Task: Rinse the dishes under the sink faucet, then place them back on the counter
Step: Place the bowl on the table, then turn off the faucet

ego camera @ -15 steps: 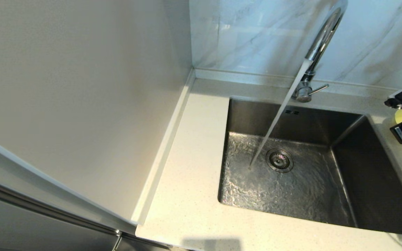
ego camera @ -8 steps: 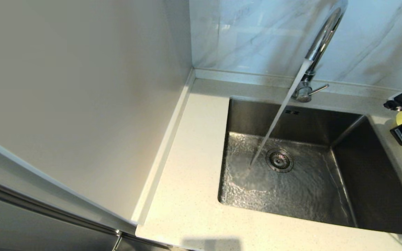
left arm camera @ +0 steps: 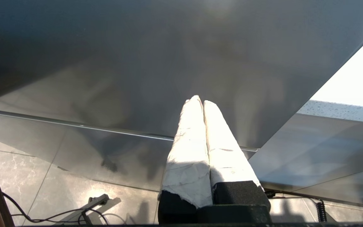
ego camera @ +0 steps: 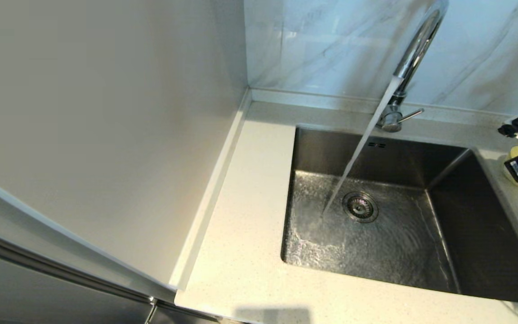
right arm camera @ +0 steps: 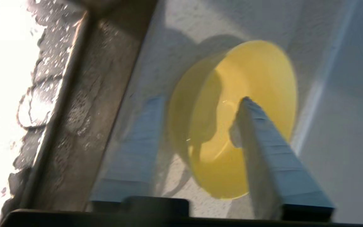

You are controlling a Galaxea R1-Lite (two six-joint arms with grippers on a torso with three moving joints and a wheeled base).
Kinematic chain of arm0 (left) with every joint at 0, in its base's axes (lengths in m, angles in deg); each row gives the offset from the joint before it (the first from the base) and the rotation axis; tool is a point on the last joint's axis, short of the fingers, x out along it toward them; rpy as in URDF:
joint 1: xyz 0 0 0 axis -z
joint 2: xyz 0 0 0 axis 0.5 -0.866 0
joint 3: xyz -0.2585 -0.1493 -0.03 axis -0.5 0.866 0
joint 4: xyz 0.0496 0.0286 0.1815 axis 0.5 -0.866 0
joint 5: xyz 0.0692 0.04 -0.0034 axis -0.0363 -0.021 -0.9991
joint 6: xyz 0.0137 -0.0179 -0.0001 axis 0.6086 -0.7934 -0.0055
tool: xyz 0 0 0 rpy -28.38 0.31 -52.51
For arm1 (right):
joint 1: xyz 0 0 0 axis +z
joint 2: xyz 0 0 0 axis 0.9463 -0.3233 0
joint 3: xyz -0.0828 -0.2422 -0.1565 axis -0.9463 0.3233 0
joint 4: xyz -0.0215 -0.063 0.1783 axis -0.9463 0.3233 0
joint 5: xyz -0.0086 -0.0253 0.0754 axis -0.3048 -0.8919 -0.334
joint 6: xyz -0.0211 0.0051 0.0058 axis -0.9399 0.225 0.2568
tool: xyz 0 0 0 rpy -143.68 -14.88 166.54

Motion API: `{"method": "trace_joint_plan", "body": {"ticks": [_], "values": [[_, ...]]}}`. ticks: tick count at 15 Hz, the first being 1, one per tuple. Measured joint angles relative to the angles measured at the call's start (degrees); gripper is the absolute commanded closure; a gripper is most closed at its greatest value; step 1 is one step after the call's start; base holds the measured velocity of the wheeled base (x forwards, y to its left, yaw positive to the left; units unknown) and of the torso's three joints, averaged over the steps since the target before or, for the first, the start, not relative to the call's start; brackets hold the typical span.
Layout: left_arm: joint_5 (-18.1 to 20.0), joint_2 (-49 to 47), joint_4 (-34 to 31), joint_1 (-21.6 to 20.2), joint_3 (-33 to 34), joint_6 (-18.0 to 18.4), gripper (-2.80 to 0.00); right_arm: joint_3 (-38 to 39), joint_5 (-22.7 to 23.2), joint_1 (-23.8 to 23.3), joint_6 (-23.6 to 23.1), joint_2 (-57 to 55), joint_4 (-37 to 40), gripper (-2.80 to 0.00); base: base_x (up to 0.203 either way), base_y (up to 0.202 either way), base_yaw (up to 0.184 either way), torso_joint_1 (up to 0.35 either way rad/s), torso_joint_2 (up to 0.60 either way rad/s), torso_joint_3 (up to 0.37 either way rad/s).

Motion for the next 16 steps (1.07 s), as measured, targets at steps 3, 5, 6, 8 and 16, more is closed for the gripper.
{"method": "trace_joint_plan", "body": {"ticks": [3,5,6,8,16], "values": [[0.0,0.0,0.0,0.0,0.0,0.0,0.00,0.0,1.5,0.0,0.0,1.5,-0.5,-2.80,0.000,0.000,0.000,0.000,0.00,0.000],[0.0,0.0,0.0,0.0,0.0,0.0,0.00,1.2,5.6,-0.6,-0.3,4.3,-0.4,-2.80,0.000,0.000,0.000,0.000,0.00,0.000],[0.0,0.0,0.0,0.0,0.0,0.0,0.00,2.5,7.8,-1.1,-0.4,6.4,-0.3,-2.80,0.000,0.000,0.000,0.000,0.00,0.000],[0.0,0.0,0.0,0.0,0.0,0.0,0.00,7.0,9.9,-1.3,-0.4,10.6,-0.5,-2.80,0.000,0.000,0.000,0.000,0.00,0.000],[0.0,0.0,0.0,0.0,0.0,0.0,0.00,22.5,8.7,3.1,5.3,22.8,-1.2,0.00,0.000,0.000,0.000,0.000,0.00,0.000]]}}
